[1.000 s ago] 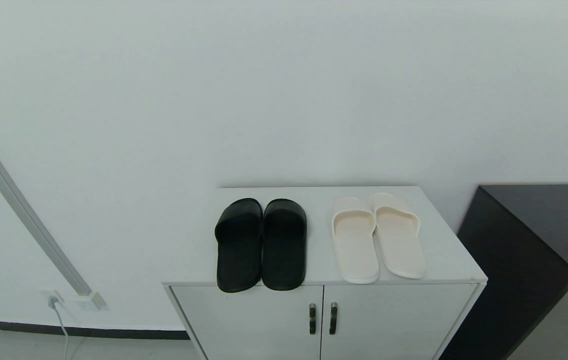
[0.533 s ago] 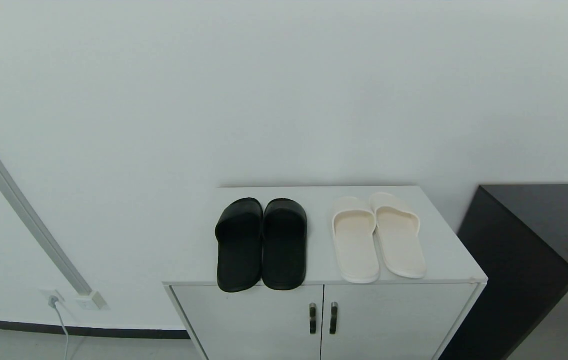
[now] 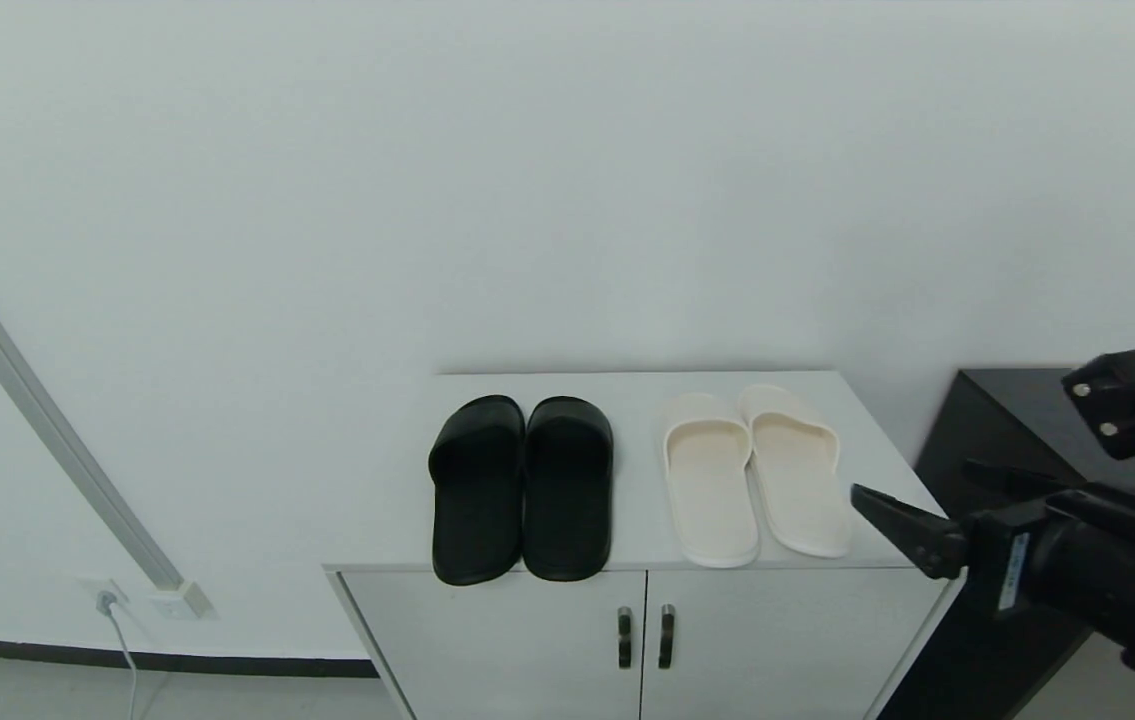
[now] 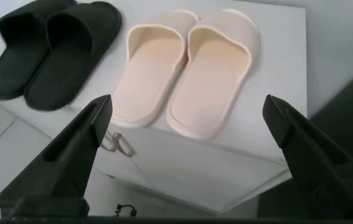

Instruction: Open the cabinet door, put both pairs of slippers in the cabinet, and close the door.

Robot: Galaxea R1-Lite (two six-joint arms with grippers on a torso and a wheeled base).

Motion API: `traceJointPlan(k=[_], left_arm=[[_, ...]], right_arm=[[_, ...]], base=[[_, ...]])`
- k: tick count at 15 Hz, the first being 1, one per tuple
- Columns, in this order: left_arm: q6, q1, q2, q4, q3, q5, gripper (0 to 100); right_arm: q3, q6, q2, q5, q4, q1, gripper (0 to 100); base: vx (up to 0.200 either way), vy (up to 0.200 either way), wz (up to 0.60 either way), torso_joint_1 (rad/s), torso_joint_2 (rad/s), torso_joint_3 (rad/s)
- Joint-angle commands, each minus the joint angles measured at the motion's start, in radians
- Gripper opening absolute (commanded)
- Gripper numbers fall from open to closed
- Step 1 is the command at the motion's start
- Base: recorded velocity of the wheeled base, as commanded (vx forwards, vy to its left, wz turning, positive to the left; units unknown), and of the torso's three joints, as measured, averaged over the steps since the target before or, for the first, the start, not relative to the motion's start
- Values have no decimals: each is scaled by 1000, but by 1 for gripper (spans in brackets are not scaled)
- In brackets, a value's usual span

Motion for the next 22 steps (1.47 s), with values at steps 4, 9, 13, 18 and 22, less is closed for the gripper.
traceJointPlan(k=[4,9,13,18,22], left_arm=[[0,0,0,0,0,0,0],[0,0,0,0,0,0,0],[-1,0,0,-1,0,0,0],[-1,0,0,0,0,0,0],[-4,0,0,0,0,0,0]], right_arm=[[-166,63,266,-175,-15,104,100],[-248,116,508,-273,-111,102,100],[-315,116,672,-336,-239,67,100],[-355,113,735,-325,-253,1,100],[-418,89,771,-268,-253,-33,100]], base=[[0,0,0,0,0,0],[0,0,0,0,0,0],[0,0,0,0,0,0],[0,0,0,0,0,0],[0,0,0,0,0,0]])
